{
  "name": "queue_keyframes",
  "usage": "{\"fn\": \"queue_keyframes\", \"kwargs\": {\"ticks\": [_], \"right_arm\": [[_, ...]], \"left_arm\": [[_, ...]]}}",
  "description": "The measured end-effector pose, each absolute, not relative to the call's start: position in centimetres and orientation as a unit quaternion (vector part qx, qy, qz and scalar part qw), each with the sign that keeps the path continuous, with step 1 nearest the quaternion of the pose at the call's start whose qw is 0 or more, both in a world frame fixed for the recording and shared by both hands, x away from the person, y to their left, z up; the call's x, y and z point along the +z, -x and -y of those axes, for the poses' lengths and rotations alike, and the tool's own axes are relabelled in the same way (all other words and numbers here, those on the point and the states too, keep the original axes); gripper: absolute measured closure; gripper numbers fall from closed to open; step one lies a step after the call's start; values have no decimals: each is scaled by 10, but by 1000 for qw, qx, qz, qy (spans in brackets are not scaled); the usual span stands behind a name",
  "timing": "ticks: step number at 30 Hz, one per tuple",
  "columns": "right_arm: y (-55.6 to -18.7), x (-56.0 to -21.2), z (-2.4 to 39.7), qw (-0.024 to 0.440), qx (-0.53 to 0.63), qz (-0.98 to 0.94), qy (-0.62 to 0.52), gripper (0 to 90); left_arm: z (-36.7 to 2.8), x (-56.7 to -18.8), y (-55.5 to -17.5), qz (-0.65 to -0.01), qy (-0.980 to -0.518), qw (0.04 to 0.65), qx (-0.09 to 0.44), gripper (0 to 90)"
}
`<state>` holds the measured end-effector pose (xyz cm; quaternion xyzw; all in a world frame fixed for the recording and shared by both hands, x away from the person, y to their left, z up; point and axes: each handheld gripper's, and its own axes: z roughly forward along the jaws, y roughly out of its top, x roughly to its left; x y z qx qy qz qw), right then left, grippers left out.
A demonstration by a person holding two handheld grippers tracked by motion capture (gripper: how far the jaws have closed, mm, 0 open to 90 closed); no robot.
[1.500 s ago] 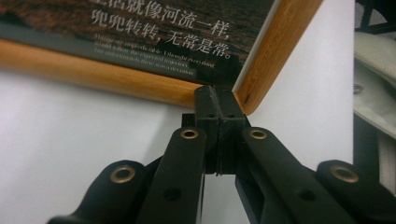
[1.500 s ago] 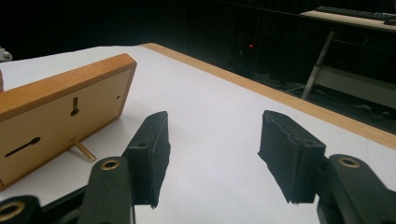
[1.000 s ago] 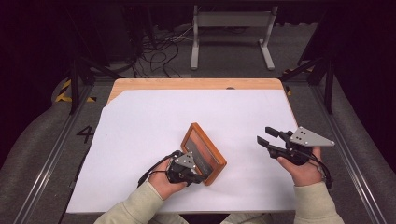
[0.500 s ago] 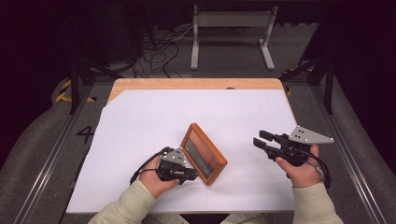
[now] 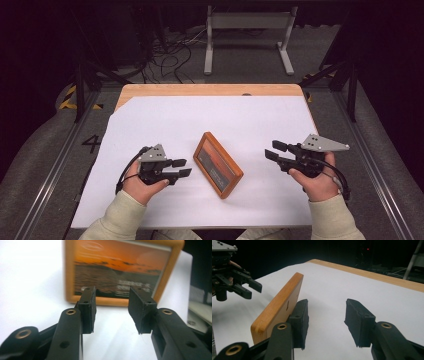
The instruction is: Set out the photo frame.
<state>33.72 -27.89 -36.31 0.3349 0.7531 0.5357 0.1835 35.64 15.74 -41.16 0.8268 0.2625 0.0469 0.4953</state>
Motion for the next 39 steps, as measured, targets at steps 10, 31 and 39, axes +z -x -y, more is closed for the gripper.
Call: {"fn": "queue_keyframes", "kwargs": {"ticks": [10,31,39], "right_arm": [[-347,-352,261,169,528,-765,-328,515],[-364,-340,223,120,507,-790,-324,418],[-371,-336,202,100,489,-803,-326,396]], "left_arm": [[-188,-413,-369,-308,-811,487,104,438],[-214,-424,-379,-366,-787,475,142,316],[-219,-426,-376,-374,-786,472,142,314]]}}
